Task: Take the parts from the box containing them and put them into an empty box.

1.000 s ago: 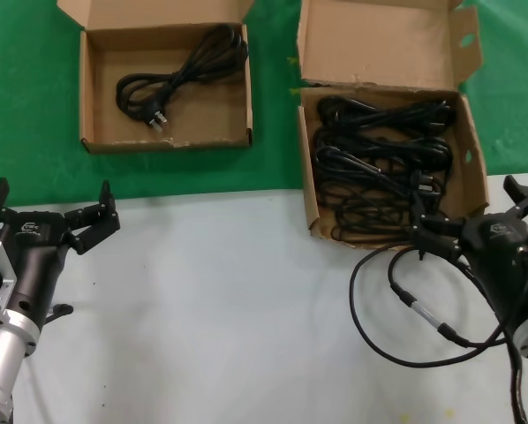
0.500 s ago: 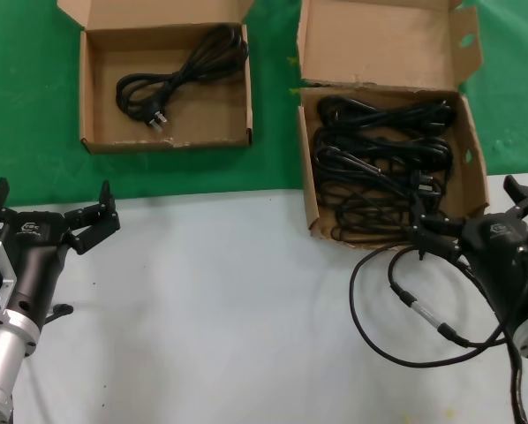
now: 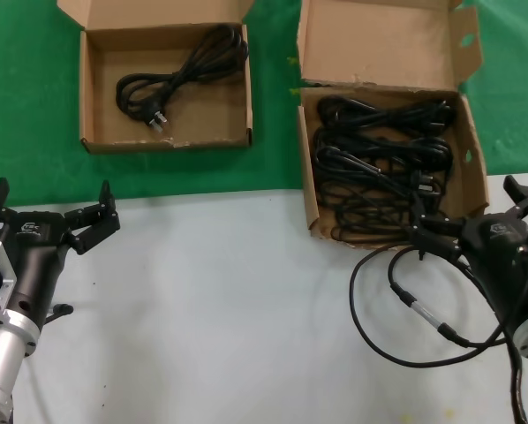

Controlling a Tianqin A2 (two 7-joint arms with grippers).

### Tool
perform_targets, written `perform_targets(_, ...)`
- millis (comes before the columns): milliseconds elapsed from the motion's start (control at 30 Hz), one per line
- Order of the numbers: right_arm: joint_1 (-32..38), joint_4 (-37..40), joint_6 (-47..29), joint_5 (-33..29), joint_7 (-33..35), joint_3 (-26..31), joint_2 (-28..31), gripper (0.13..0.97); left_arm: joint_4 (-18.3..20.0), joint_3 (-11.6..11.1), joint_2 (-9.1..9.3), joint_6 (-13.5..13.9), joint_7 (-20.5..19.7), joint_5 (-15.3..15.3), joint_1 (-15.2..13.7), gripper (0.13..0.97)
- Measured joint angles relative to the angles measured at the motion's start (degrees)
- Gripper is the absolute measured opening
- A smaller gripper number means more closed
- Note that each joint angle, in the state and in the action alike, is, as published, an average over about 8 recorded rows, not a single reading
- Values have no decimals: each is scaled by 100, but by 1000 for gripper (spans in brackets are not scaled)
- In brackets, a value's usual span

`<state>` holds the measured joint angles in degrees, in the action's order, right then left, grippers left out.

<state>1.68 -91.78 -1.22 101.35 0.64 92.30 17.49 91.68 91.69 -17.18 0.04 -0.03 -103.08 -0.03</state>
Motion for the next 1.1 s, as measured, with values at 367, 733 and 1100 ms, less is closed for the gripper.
perform_targets(367,0,0,0,0,0,0,0,966,0,0,0,0,0,0,0,966)
perform_targets(733,0,0,0,0,0,0,0,966,0,0,0,0,0,0,0,966)
perform_targets(1100,0,0,0,0,0,0,0,966,0,0,0,0,0,0,0,966)
